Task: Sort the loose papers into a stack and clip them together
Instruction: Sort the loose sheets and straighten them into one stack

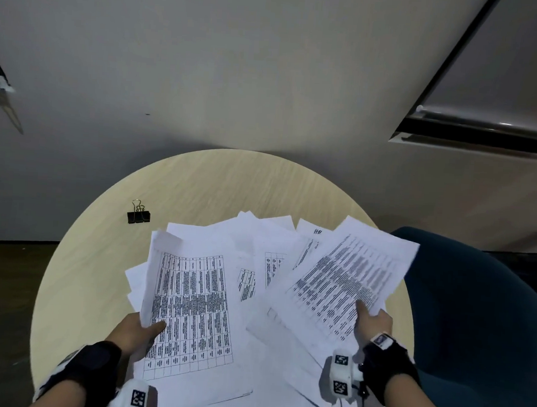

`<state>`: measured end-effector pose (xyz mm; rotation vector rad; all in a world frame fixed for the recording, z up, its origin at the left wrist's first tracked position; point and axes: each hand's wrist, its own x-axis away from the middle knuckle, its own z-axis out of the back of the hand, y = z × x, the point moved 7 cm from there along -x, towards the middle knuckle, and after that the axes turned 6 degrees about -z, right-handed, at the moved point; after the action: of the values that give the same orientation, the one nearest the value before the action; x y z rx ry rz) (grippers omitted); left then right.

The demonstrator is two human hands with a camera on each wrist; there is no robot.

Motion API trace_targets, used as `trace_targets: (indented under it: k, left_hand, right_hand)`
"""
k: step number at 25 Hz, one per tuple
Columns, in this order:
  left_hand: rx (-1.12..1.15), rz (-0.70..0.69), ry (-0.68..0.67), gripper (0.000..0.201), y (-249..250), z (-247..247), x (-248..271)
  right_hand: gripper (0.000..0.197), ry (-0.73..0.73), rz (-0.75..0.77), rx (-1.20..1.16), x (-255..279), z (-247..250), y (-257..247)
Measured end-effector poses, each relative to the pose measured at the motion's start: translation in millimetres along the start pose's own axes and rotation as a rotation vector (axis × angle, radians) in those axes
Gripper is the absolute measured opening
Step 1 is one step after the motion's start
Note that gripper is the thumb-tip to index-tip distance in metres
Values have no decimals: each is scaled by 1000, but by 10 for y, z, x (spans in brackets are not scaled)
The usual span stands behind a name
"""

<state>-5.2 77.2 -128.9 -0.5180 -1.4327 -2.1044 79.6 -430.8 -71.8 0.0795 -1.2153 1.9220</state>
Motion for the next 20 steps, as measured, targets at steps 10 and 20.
trace_targets:
  k: [10, 20]
  left_hand:
    - [3, 7, 41, 27, 44, -22, 69]
    - [219, -71, 105, 18, 168, -143, 221]
  right_hand:
    - [80, -424, 10, 28, 316, -603, -161]
    - [88, -570, -110, 441, 856, -1468, 179]
